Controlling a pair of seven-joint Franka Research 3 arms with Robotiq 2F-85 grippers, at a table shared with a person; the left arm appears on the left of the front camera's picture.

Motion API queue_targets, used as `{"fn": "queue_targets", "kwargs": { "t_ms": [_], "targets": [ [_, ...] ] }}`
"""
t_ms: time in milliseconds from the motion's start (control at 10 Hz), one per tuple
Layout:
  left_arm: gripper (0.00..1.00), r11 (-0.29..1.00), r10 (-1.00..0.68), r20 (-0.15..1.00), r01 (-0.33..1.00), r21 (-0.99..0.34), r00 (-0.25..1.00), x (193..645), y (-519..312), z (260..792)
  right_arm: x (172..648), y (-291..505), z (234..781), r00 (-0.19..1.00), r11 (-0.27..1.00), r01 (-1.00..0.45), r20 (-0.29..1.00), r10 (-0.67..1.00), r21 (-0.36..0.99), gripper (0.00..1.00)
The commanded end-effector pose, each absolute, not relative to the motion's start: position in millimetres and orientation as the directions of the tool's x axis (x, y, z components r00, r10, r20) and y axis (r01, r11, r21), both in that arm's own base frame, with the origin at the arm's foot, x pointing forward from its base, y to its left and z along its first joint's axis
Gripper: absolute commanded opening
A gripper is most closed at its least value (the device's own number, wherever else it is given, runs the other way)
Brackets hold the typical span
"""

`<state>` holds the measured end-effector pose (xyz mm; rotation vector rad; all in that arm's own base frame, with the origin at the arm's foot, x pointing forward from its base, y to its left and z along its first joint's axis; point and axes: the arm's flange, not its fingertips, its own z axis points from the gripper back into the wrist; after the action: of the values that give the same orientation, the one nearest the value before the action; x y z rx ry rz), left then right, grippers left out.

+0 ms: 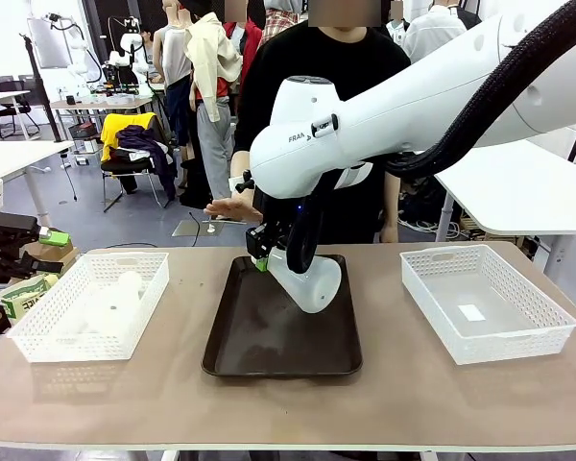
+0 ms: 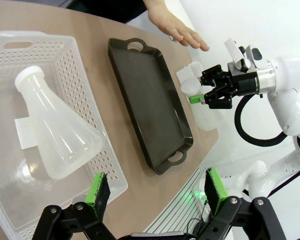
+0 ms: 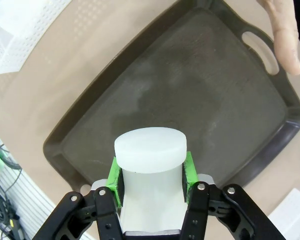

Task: Prepare the laboratory tools.
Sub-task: Place the picked Big flask upright in the Handle tray as instructed by the person.

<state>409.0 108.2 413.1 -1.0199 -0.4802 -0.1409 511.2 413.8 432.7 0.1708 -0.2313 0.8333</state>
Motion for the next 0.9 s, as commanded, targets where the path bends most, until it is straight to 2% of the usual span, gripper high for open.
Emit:
{"fn": "queue_targets", "kwargs": {
  "t_ms": [0,800],
  "targets": [
    [1.0,0.513,0.112,0.459,0.344,-0.786,0.881,408.5,109.2,413.7,510.9,414.3,432.8,0.648,0.659,-0.75,0.27,0.712,0.059,0.0],
    [1.0,0.513,0.112,0.459,0.344,-0.786,0.881,408.5,109.2,413.7,510.9,414.3,432.8,0.648,0.659,-0.75,0.27,0.712,0.059,0.0]
  ]
}}
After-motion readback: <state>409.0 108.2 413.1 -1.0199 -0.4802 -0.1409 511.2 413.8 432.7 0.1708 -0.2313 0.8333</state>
